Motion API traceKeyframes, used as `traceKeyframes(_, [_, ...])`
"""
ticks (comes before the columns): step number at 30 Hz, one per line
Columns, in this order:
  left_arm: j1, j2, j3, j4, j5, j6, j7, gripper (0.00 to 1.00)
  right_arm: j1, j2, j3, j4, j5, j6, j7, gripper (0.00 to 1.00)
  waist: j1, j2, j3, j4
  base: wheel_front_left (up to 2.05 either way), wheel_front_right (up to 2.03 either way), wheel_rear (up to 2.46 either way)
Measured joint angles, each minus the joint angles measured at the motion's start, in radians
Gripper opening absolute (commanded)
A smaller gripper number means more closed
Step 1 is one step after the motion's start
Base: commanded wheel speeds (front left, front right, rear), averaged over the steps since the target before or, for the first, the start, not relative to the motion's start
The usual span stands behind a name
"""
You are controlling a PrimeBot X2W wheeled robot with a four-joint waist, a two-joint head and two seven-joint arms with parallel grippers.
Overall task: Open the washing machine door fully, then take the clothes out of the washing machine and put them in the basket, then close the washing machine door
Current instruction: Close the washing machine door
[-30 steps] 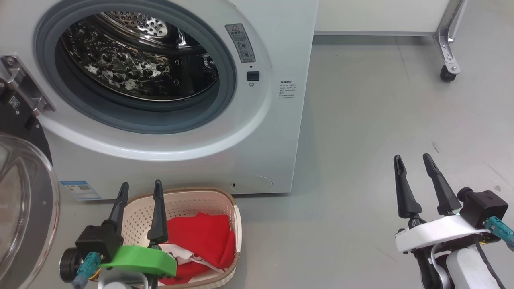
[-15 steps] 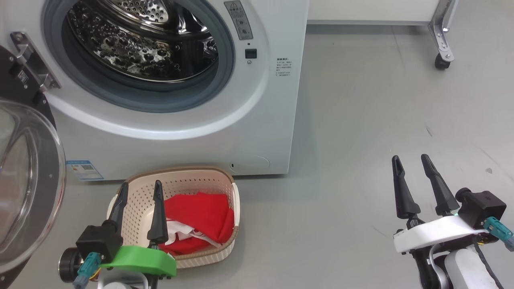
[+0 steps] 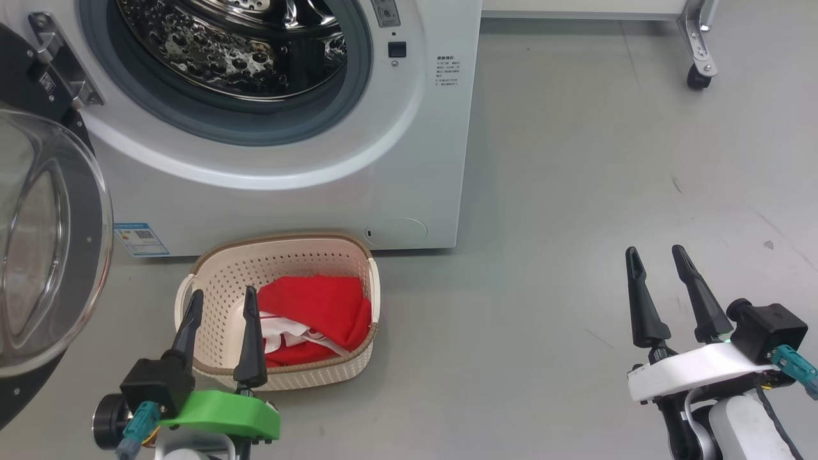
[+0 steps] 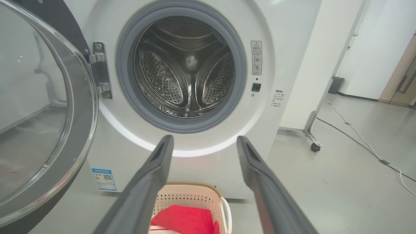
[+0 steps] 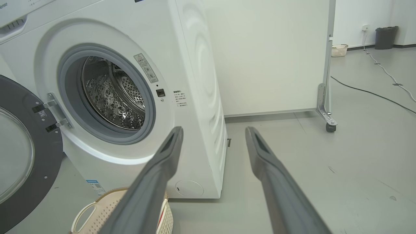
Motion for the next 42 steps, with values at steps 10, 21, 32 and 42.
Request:
traceKeyframes(10, [0.0, 0.0, 0.001, -0.002, 0.0, 0.004, 0.0, 1.0, 0.0, -0.001, 0.0, 0.0, 0.0, 0.0, 0.0, 1.0, 0.0, 0.0, 0.002, 0.002, -0.42, 0.42, 0.0])
traceKeyframes(21, [0.0, 0.0, 0.001, -0.003, 0.0, 0.004, 0.0, 1.0, 0.0, -0.001, 0.0, 0.0, 0.0, 0.0, 0.0, 1.0, 0.0, 0.0, 0.004, 0.002, -0.05, 0.05, 0.0])
traceKeyframes(32, [0.0, 0.0, 0.0, -0.003, 0.0, 0.004, 0.0, 1.0, 0.0, -0.001, 0.0, 0.0, 0.0, 0.0, 0.0, 1.0, 0.0, 0.0, 0.005, 0.003, 0.0, 0.0, 0.0])
traceKeyframes(42, [0.0, 0.0, -0.001, -0.002, 0.0, 0.004, 0.0, 1.0, 0.0, -0.001, 0.0, 0.001, 0.0, 0.0, 0.0, 1.0, 0.0, 0.0, 0.003, 0.003, 0.0, 0.0, 0.0])
